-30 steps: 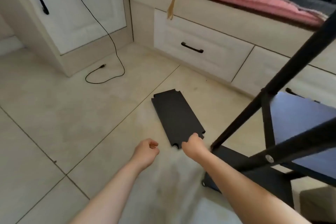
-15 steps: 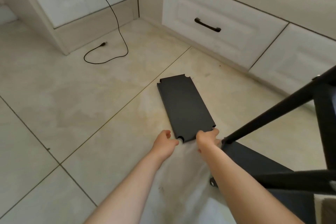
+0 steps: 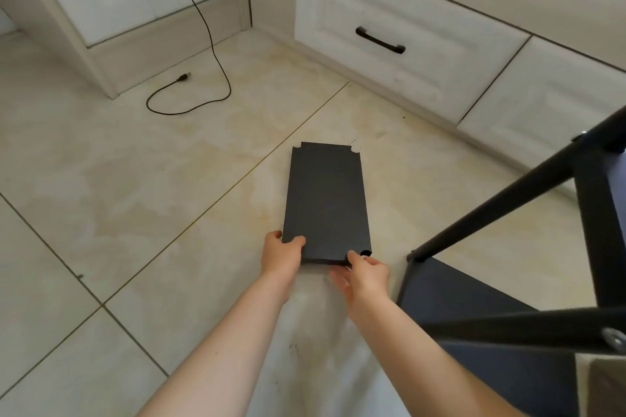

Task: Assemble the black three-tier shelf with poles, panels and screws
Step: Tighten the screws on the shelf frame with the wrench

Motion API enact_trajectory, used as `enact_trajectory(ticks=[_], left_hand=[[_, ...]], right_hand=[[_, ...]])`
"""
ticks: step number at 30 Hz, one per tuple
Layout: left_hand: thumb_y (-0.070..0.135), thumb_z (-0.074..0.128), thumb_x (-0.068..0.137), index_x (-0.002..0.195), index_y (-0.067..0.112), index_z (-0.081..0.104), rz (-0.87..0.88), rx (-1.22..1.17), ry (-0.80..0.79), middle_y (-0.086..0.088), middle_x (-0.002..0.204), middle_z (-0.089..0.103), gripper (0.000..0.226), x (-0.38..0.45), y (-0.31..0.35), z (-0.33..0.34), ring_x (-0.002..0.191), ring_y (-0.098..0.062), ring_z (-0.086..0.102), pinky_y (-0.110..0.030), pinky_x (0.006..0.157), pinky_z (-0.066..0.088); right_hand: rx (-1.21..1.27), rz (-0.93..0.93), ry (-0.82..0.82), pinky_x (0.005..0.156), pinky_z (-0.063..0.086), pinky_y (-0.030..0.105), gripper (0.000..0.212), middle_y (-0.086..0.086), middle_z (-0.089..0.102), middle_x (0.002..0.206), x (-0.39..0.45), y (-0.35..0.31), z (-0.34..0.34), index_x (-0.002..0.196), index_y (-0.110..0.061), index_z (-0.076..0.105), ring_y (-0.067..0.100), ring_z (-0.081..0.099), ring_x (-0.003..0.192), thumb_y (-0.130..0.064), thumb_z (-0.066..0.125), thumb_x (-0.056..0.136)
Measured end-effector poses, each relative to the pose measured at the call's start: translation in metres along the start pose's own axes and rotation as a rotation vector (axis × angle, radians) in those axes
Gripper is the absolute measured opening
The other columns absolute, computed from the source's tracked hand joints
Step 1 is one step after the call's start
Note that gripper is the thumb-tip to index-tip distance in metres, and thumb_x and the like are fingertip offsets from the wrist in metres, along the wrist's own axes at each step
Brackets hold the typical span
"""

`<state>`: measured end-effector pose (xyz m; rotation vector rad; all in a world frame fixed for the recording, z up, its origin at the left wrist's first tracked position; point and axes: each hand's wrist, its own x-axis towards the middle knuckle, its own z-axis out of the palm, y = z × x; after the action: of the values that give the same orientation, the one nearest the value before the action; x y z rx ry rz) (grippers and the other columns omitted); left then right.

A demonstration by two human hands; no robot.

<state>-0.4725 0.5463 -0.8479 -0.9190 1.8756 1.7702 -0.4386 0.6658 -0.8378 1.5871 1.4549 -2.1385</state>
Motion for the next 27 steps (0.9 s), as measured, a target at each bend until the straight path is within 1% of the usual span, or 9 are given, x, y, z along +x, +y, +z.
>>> enact_trajectory(ticks=[3, 6, 10, 12, 16, 20, 23, 25, 27], left_hand=[[0.014, 0.06, 0.098, 0.128, 0.005, 0.051, -0.051, -0.218, -0.094, -0.013, 0.122, 0.063, 0.032, -0.006, 0.007, -0.008, 0.101, -0.029, 0.066, -0.04, 0.078, 0.058], [0.006, 0.06, 0.098, 0.125, 0.0, 0.055, -0.077, -0.372, -0.199, -0.018, 0.119, 0.067, 0.027, -0.015, 0.019, -0.023, 0.098, -0.03, 0.07, -0.038, 0.071, 0.06], [0.001, 0.062, 0.096, 0.114, -0.004, 0.061, -0.155, -0.398, -0.298, -0.017, 0.103, 0.071, 0.019, -0.041, 0.032, -0.047, 0.086, -0.027, 0.072, -0.035, 0.061, 0.062], [0.004, 0.067, 0.093, 0.106, -0.003, 0.063, -0.179, -0.375, -0.293, -0.016, 0.095, 0.069, 0.016, -0.06, 0.035, -0.059, 0.08, -0.026, 0.071, -0.035, 0.062, 0.06], [0.01, 0.073, 0.089, 0.102, 0.003, 0.065, -0.178, -0.378, -0.301, -0.015, 0.097, 0.066, 0.017, -0.107, 0.048, -0.084, 0.073, -0.029, 0.073, -0.04, 0.065, 0.059], [0.011, 0.065, 0.094, 0.111, 0.002, 0.062, -0.147, -0.43, -0.343, -0.016, 0.099, 0.066, 0.02, -0.159, 0.077, -0.108, 0.083, -0.028, 0.066, -0.035, 0.055, 0.062], [0.015, 0.059, 0.098, 0.11, 0.005, 0.061, -0.081, -0.398, -0.338, -0.012, 0.091, 0.067, 0.016, -0.2, 0.101, -0.125, 0.079, -0.023, 0.063, -0.027, 0.052, 0.058], [0.02, 0.057, 0.099, 0.116, 0.004, 0.06, -0.03, -0.378, -0.338, -0.01, 0.094, 0.067, 0.022, -0.226, 0.116, -0.137, 0.079, -0.022, 0.062, -0.029, 0.061, 0.055], [0.02, 0.055, 0.101, 0.126, 0.0, 0.058, 0.024, -0.394, -0.35, -0.014, 0.112, 0.067, 0.032, -0.25, 0.131, -0.148, 0.092, -0.025, 0.064, -0.032, 0.071, 0.054]], right_hand=[[0.131, 0.039, -0.05, 0.07, 0.057, 0.037, 0.04, 0.018, 0.06, 0.118, -0.015, -0.003, 0.002, 0.129, -0.004, 0.043, 0.03, 0.068, 0.094, -0.005, 0.063, 0.094], [0.137, 0.048, -0.142, 0.069, 0.057, 0.034, 0.031, 0.017, 0.066, 0.117, -0.032, -0.01, 0.002, 0.12, 0.001, 0.055, 0.031, 0.068, 0.103, -0.006, 0.067, 0.092], [0.057, -0.01, -0.169, 0.074, 0.059, 0.037, 0.029, 0.018, 0.065, 0.115, -0.062, -0.019, -0.005, 0.117, 0.0, 0.055, 0.032, 0.07, 0.096, -0.005, 0.068, 0.091], [0.02, -0.028, -0.193, 0.073, 0.06, 0.036, 0.026, 0.018, 0.067, 0.112, -0.082, -0.026, -0.009, 0.112, 0.0, 0.056, 0.032, 0.071, 0.093, -0.005, 0.069, 0.09], [0.014, 0.069, -0.283, 0.084, 0.058, 0.041, 0.025, 0.023, 0.068, 0.111, -0.13, -0.052, -0.017, 0.11, 0.004, 0.058, 0.035, 0.07, 0.085, -0.002, 0.069, 0.089], [0.029, 0.115, -0.407, 0.06, 0.06, 0.036, 0.015, 0.025, 0.067, 0.103, -0.194, -0.079, -0.038, 0.103, 0.005, 0.057, 0.035, 0.07, 0.084, 0.0, 0.064, 0.091], [0.026, 0.096, -0.465, 0.06, 0.062, 0.038, 0.016, 0.028, 0.067, 0.104, -0.244, -0.093, -0.058, 0.102, 0.005, 0.056, 0.037, 0.071, 0.089, 0.0, 0.066, 0.09], [0.008, 0.071, -0.497, 0.064, 0.062, 0.039, 0.022, 0.029, 0.066, 0.11, -0.276, -0.103, -0.071, 0.107, 0.004, 0.055, 0.038, 0.071, 0.094, -0.001, 0.067, 0.089], [-0.01, 0.037, -0.541, 0.066, 0.063, 0.04, 0.025, 0.029, 0.066, 0.11, -0.306, -0.115, -0.086, 0.109, 0.003, 0.055, 0.038, 0.073, 0.092, -0.002, 0.068, 0.088]])
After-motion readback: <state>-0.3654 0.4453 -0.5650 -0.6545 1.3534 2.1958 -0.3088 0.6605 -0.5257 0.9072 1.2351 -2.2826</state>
